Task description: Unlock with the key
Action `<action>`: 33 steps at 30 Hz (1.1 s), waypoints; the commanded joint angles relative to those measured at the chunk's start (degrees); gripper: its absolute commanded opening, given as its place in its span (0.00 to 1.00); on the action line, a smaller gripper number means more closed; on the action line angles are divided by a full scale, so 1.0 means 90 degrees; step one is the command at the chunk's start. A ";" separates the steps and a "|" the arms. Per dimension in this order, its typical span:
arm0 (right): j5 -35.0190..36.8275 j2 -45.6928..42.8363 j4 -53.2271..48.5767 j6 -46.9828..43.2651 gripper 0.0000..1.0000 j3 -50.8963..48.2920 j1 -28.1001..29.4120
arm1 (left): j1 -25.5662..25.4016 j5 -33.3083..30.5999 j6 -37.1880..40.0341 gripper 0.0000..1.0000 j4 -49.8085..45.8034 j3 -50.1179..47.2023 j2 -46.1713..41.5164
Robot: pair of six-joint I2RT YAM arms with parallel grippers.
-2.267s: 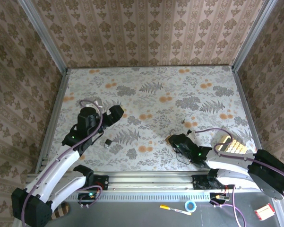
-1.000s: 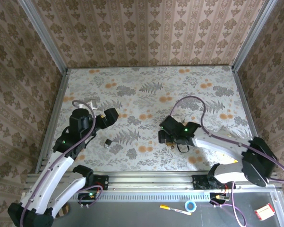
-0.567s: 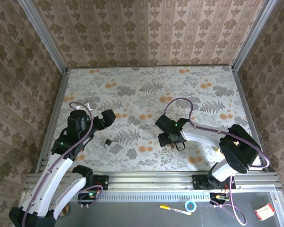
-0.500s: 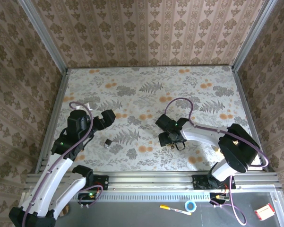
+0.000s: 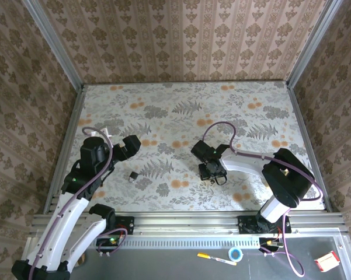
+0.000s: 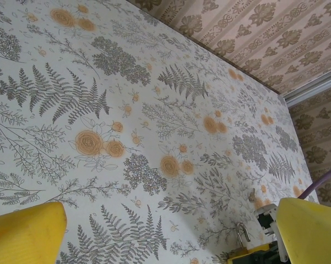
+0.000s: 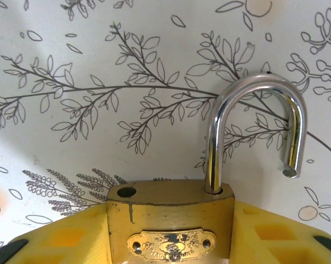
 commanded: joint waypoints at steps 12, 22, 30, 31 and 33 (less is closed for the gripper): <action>0.0174 0.0365 -0.0130 0.0349 0.41 0.0549 -0.0115 | 0.0188 0.0147 0.0178 0.99 -0.0175 -0.0113 -0.0177; 0.0309 0.0824 -0.0277 0.0499 0.40 0.1249 -0.0293 | 0.0267 0.0210 0.0181 0.99 -0.0226 -0.0192 -0.0304; 0.0146 0.0945 -0.0297 0.0524 0.57 0.1359 -0.0394 | 0.0316 0.0247 0.0185 0.99 -0.0301 -0.0212 -0.0352; 0.0103 0.0859 -0.0311 0.0524 0.63 0.1340 -0.0396 | 0.0328 0.0250 0.0185 0.99 -0.0302 -0.0212 -0.0353; 0.0027 0.0647 -0.0372 0.0529 0.70 0.1328 -0.0395 | 0.0345 0.0261 0.0185 0.99 -0.0292 -0.0212 -0.0353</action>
